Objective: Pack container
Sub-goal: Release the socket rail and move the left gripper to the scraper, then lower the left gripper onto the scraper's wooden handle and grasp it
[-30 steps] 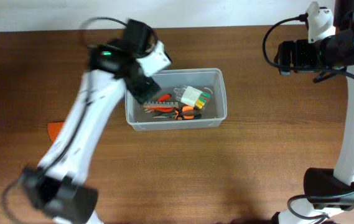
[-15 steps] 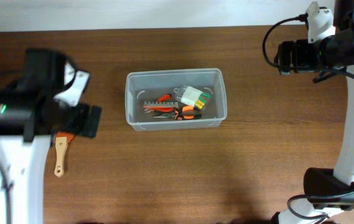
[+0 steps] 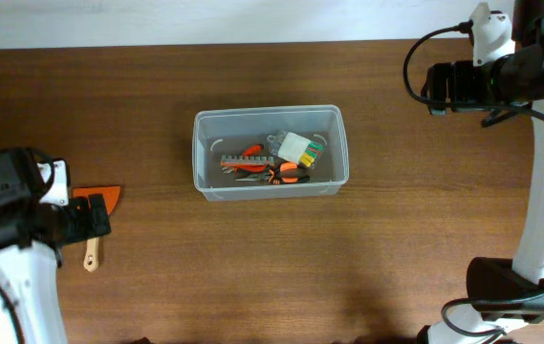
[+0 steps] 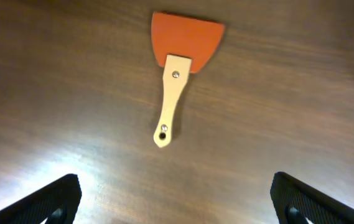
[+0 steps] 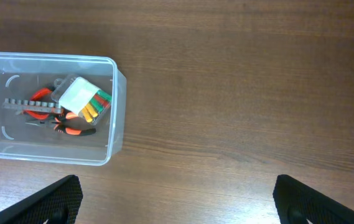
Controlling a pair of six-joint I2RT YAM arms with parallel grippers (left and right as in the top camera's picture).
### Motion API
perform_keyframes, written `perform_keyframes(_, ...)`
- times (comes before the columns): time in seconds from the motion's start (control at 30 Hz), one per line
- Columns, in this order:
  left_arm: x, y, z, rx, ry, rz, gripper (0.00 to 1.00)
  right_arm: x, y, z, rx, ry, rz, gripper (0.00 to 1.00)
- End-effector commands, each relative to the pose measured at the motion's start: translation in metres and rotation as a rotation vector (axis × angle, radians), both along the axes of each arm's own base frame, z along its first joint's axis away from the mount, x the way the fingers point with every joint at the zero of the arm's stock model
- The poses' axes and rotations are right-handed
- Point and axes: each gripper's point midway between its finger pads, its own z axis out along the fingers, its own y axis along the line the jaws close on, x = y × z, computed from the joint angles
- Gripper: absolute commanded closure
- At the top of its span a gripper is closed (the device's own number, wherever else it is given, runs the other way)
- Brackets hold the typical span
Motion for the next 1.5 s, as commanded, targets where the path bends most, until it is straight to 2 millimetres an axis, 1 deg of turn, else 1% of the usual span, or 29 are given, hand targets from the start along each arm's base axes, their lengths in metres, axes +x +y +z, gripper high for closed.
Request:
perform_keyframes(0.0, 0.013, 0.009, -0.022, -0.011, 0.057, -0.06, 0.01, 0.002, 0.002, -0.004, 0.015, 0.009, 0.003, 0.01)
perform_keyframes(0.17, 0.023, 0.017, -0.069, -0.044, 0.21, -0.147, 0.01, 0.002, 0.002, -0.004, 0.015, 0.009, 0.003, 0.01)
perform_keyframes(0.3, 0.028, 0.021, -0.105, -0.088, 0.302, -0.151, 0.01, 0.003, 0.002, -0.003, 0.014, 0.005, 0.003, 0.01)
perform_keyframes(0.43, 0.025, 0.024, -0.134, -0.108, 0.391, -0.155, 0.01, 0.004, 0.002, -0.003, 0.014, 0.002, 0.003, 0.01)
perform_keyframes(0.53, 0.027, 0.025, -0.149, -0.118, 0.418, -0.155, 0.01, 0.004, 0.002, -0.003, 0.014, 0.002, 0.003, 0.01)
perform_keyframes(0.7, 0.027, 0.029, -0.166, -0.126, 0.45, -0.15, 0.01, 0.004, 0.002, -0.003, 0.014, 0.001, 0.003, 0.01)
perform_keyframes(0.97, 0.011, 0.023, -0.192, -0.154, 0.512, -0.15, 0.01, 0.005, 0.002, -0.002, 0.013, -0.002, 0.003, 0.01)
perform_keyframes(1.23, -0.002, 0.017, -0.197, -0.175, 0.546, -0.133, 0.0, 0.004, 0.002, -0.003, 0.013, -0.002, 0.003, 0.01)
perform_keyframes(1.3, -0.002, 0.017, -0.197, -0.176, 0.547, -0.133, 0.01, 0.004, 0.002, -0.003, 0.013, -0.002, 0.003, 0.01)
perform_keyframes(1.47, -0.003, 0.017, -0.197, -0.177, 0.551, -0.133, 0.08, 0.004, 0.002, -0.003, 0.014, -0.001, 0.003, 0.01)
